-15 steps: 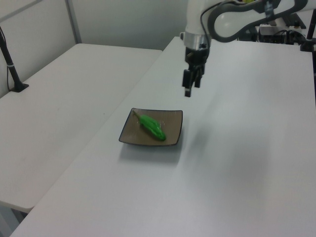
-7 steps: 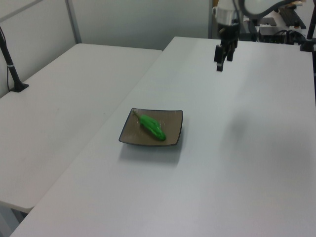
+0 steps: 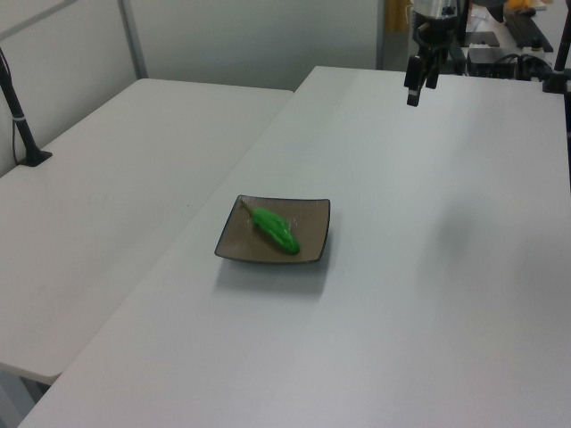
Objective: Chili peppers are placed on a ceramic plate
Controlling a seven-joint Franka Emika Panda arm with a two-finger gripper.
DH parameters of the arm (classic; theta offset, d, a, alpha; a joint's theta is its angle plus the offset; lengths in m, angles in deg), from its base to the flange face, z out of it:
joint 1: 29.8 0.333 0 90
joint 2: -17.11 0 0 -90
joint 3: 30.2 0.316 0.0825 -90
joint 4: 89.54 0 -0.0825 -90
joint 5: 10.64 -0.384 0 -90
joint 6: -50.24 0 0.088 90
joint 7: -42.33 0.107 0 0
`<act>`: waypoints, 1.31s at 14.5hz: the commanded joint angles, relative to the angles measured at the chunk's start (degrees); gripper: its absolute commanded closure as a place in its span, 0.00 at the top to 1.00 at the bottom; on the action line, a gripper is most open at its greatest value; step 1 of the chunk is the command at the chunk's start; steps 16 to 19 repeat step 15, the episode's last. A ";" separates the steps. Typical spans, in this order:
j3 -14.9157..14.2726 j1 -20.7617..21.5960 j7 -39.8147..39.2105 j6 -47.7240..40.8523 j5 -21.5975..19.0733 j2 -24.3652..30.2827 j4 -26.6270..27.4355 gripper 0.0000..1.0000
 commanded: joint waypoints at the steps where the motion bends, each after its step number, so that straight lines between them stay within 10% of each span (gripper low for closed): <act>1: -1.07 -1.25 -3.71 -7.11 -2.55 -4.91 -8.25 1.00; 19: -2.47 -1.25 -6.97 -7.14 -3.52 -3.79 -11.19 1.00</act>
